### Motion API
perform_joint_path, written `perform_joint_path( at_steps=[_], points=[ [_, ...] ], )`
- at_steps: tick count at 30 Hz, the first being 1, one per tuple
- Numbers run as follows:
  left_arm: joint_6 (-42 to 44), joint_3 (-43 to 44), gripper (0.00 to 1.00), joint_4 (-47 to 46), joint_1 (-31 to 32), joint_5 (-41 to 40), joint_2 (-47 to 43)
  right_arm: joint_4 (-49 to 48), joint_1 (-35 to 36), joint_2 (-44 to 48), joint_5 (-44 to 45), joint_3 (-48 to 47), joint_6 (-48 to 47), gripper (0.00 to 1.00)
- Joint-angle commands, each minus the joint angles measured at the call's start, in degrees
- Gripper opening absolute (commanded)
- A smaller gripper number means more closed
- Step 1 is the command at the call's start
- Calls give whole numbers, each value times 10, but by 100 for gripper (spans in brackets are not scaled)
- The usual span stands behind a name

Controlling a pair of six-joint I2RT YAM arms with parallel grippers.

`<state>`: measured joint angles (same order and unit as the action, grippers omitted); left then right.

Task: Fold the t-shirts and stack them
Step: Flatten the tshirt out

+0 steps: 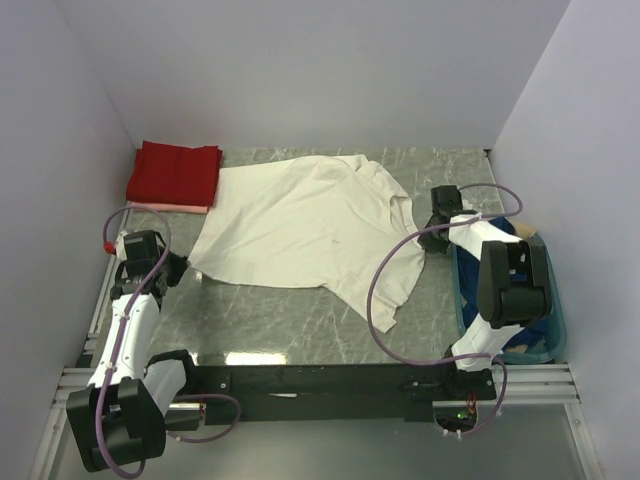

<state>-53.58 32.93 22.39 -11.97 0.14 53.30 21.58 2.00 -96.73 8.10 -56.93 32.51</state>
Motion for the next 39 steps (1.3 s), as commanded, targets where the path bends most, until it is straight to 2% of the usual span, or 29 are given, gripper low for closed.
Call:
perform_joint_path(
  at_steps=[1,5,9,12,14,17,18,22,25,26,29,33,35,39],
  points=[
    [18,10,4,19,-6,-22,-7,-5,-17,20,21,6,-5,0],
    [23,11,6,35,-13,-47,-9,-9,-37,31,21,16,-7,0],
    [23,3,13,43,-22,-55,-3,-9,-40,40,22,19,-6,3],
    [16,-5,15,45,-23,-52,3,-8,-41,51,21,23,-4,11],
    [8,-12,18,44,-24,-52,3,-4,-41,64,17,31,1,23],
    [-6,-28,27,38,-23,-58,-8,-5,-39,95,7,50,2,34],
    [-14,-31,33,36,-23,-60,-11,-6,-38,115,6,59,1,39],
    [-41,-55,44,18,-24,-61,-20,14,-24,160,10,59,-5,43],
    [-54,-77,46,3,-24,-67,-24,21,38,195,17,67,-5,43],
    [-56,-87,46,-8,-24,-71,-23,22,90,203,23,69,-1,43],
    [-58,-98,46,-23,-23,-73,-15,29,184,215,40,76,23,42],
    [-61,-114,46,-45,-21,-69,-4,35,271,221,48,95,54,41],
    [-63,-122,45,-56,-22,-59,-4,41,289,232,58,107,78,41],
    [-57,-126,45,-67,-21,-61,-15,49,293,310,60,179,121,42]
  ],
)
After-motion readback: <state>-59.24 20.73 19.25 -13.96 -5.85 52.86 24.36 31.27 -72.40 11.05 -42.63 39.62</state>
